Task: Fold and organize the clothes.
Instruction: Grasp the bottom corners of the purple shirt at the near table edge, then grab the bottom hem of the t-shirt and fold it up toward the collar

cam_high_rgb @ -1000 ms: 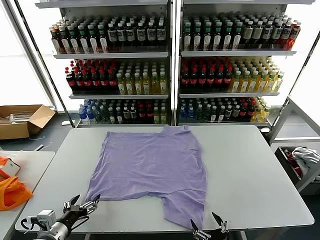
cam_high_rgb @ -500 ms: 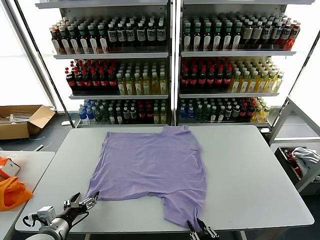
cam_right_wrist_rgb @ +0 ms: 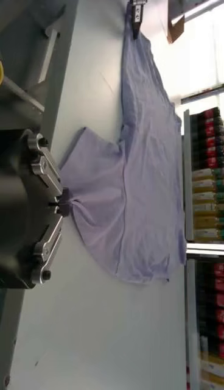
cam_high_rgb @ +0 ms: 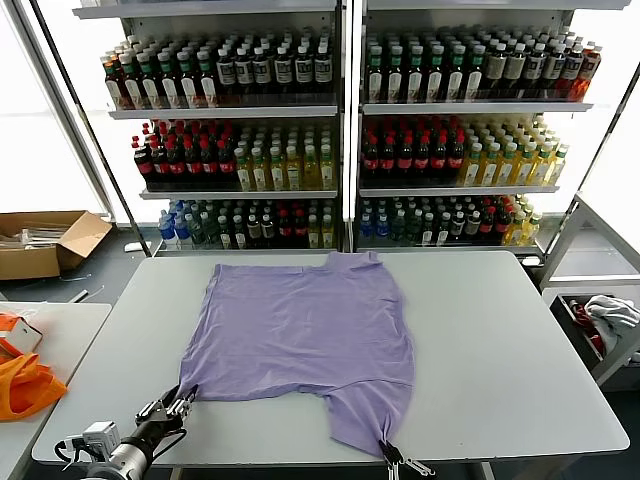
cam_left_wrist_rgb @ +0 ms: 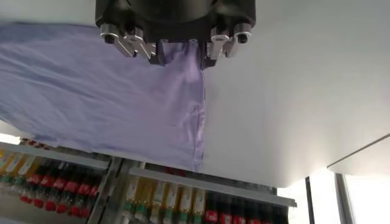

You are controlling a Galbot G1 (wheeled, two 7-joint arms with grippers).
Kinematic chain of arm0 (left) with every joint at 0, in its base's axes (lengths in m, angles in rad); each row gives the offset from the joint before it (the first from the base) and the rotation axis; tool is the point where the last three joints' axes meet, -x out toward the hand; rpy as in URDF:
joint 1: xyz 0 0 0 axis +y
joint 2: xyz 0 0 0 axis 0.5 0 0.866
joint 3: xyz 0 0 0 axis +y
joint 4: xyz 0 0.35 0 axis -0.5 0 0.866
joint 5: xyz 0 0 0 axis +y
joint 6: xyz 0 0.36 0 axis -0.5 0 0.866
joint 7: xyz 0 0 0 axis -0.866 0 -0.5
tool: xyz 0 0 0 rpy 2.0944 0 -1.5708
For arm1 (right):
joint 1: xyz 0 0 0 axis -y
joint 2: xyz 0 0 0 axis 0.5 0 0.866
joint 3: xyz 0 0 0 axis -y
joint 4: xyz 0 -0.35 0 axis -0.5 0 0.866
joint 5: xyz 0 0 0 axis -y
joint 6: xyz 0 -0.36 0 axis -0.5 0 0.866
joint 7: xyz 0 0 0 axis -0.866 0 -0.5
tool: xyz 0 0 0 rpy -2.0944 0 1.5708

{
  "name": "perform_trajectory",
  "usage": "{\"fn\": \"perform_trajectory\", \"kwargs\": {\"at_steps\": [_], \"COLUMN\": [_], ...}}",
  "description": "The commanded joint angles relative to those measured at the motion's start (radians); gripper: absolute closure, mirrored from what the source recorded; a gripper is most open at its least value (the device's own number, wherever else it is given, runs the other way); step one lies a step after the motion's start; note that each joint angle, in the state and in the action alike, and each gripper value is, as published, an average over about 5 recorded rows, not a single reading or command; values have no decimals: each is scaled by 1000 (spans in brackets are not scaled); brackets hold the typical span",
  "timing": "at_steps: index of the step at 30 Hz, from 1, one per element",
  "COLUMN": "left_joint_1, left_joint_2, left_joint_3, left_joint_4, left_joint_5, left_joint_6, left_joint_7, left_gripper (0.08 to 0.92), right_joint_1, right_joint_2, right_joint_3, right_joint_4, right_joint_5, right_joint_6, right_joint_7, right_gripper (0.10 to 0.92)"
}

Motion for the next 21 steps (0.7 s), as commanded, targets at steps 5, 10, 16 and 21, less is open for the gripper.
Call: {"fn": "perform_trajectory", "kwargs": {"at_steps": [5,10,16,21], "left_joint_1": [22,52,96,143], "left_joint_2": [-33,-43,-43,-39], "left_joint_3": [-2,-18,-35,-55], "left_joint_4": [-21,-94,-171,-209], "left_joint_5": [40,46,83,150], "left_joint_6": [-40,-47,-39,-31], "left_joint_7": [-13,-19,-12,11], "left_gripper": [809,909,912,912], "right_joint_1": [-13,-49,-153,-217], "right_joint_2": [-4,-11,-37,-43], "right_joint_3": [33,68,115,130], "right_joint_4": [28,77,146,189], "right_joint_5": [56,86,90,85], "right_joint_6": [63,113,157,174], "right_joint_7": [-28,-68,-109,-121], "right_gripper": [918,918,918,918]}}
